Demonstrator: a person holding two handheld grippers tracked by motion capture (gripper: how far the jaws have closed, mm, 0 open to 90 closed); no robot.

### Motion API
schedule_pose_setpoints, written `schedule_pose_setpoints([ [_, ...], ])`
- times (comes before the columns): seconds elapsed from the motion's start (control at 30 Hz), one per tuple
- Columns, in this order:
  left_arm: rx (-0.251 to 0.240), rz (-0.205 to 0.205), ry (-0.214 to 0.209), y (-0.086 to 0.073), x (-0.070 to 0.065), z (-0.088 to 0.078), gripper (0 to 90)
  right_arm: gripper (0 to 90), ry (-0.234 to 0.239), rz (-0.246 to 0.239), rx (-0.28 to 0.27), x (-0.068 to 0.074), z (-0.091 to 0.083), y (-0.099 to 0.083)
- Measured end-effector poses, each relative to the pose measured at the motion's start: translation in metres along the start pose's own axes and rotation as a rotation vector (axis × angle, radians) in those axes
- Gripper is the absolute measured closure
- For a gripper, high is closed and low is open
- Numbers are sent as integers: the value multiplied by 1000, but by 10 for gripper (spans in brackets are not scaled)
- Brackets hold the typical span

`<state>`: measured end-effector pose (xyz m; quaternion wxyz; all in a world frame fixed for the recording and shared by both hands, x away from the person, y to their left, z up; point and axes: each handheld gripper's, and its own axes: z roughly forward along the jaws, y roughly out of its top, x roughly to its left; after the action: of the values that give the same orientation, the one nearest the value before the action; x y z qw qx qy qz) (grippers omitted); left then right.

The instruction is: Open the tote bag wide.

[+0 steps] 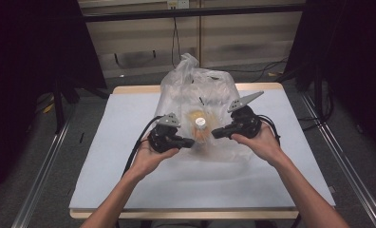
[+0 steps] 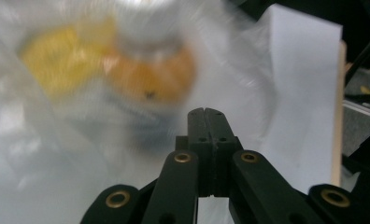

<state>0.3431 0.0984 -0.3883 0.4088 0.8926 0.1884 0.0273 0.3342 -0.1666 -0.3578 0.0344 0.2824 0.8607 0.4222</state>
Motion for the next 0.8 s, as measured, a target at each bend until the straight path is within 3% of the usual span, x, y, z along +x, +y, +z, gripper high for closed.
schedule_pose_setpoints([
  [0.03, 28, 2, 11, -3, 2, 4, 900, 900, -9, 1, 3, 1, 2, -4],
  [0.07, 55, -14, -18, -11, 5, 12, 900, 900, -2, 23, 12, -1, 8, -13],
  [0.13, 68, -34, -16, -21, 4, 21, 900, 900, 1, 34, 22, -1, 15, -22],
  [0.2, 77, -39, -25, -26, 5, 23, 900, 900, 1, 36, 28, -1, 18, -27],
  [0.23, 117, -46, -11, -34, 8, 28, 900, 900, 2, 45, 35, -1, 23, -35],
  [0.33, 154, -41, -5, -41, 15, 30, 900, 900, -7, 56, 32, -3, 26, -42],
  [0.4, 162, -64, -11, -51, 21, 33, 900, 900, -16, 91, 35, -8, 31, -55],
  [0.57, 184, -79, -24, -68, 27, 35, 900, 900, -28, 120, 49, -24, 43, -74],
  [0.6, 184, -79, -24, -68, 27, 35, 900, 900, -28, 120, 49, -24, 43, -74],
  [0.7, 157, -87, -42, -69, 25, 28, 900, 900, -46, 184, 55, -40, 50, -84],
  [0.73, 73, -125, -71, -64, 17, 22, 900, 900, -64, 177, 76, -41, 53, -86],
  [0.77, 61, -93, -70, -59, 15, 18, 900, 900, -68, 170, 87, -43, 56, -89],
  [0.8, 36, -102, -69, -55, 11, 14, 900, 900, -56, 171, 87, -43, 57, -91],
])
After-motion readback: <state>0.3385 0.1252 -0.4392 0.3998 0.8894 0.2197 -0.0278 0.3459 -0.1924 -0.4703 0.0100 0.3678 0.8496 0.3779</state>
